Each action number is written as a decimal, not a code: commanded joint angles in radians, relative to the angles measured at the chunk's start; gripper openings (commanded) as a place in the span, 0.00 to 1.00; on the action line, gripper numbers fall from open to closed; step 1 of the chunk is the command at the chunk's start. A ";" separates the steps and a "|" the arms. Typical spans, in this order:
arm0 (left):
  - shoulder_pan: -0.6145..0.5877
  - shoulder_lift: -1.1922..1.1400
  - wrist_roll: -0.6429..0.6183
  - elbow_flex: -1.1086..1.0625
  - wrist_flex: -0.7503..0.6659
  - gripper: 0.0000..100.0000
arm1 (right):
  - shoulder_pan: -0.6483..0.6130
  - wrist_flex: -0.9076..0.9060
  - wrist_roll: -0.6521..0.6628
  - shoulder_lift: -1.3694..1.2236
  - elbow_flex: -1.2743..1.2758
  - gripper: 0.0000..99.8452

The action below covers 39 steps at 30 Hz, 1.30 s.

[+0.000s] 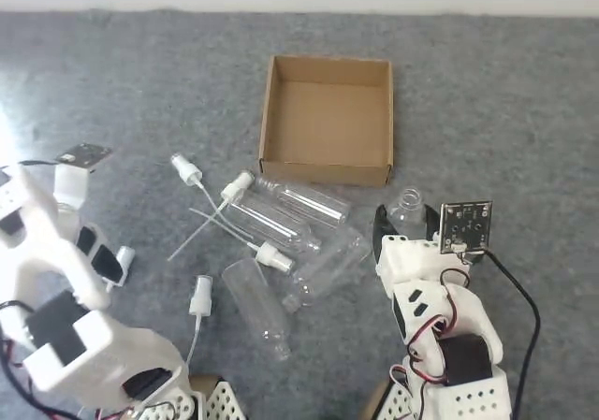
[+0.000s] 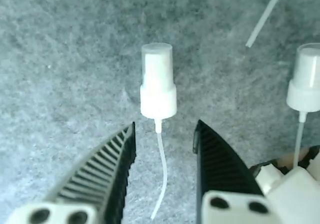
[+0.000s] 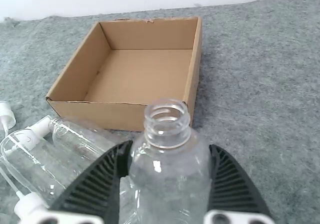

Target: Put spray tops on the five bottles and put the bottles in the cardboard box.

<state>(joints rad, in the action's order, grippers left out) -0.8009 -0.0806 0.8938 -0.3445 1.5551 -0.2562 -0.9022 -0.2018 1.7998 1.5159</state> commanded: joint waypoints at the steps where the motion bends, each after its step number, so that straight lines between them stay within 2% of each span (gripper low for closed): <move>1: 0.003 0.006 0.008 0.059 0.020 0.24 | 0.004 0.022 -0.005 0.016 -0.012 0.13; 10: 0.038 -0.011 0.000 0.077 0.020 0.25 | 0.004 0.022 -0.005 0.016 -0.012 0.13; 15: 0.091 -0.117 -0.061 0.137 0.020 0.24 | 0.004 0.021 -0.005 0.016 -0.011 0.13; 19: 0.084 -0.221 -0.069 0.232 0.025 0.22 | 0.004 0.021 -0.005 0.016 -0.011 0.13; 26: 0.068 -0.381 -0.063 0.383 0.120 0.22 | 0.004 0.021 -0.005 0.016 -0.011 0.13; 31: 0.060 -0.433 -0.038 0.395 0.133 0.21 | 0.004 0.021 -0.005 0.016 -0.011 0.13; 39: 0.020 -0.497 0.021 0.394 0.147 0.13 | 0.004 0.021 -0.005 0.016 -0.011 0.13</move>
<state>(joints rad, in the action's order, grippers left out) -0.7656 -0.5777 0.8968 0.0054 1.6809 -0.2562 -0.9022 -0.2018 1.7998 1.5159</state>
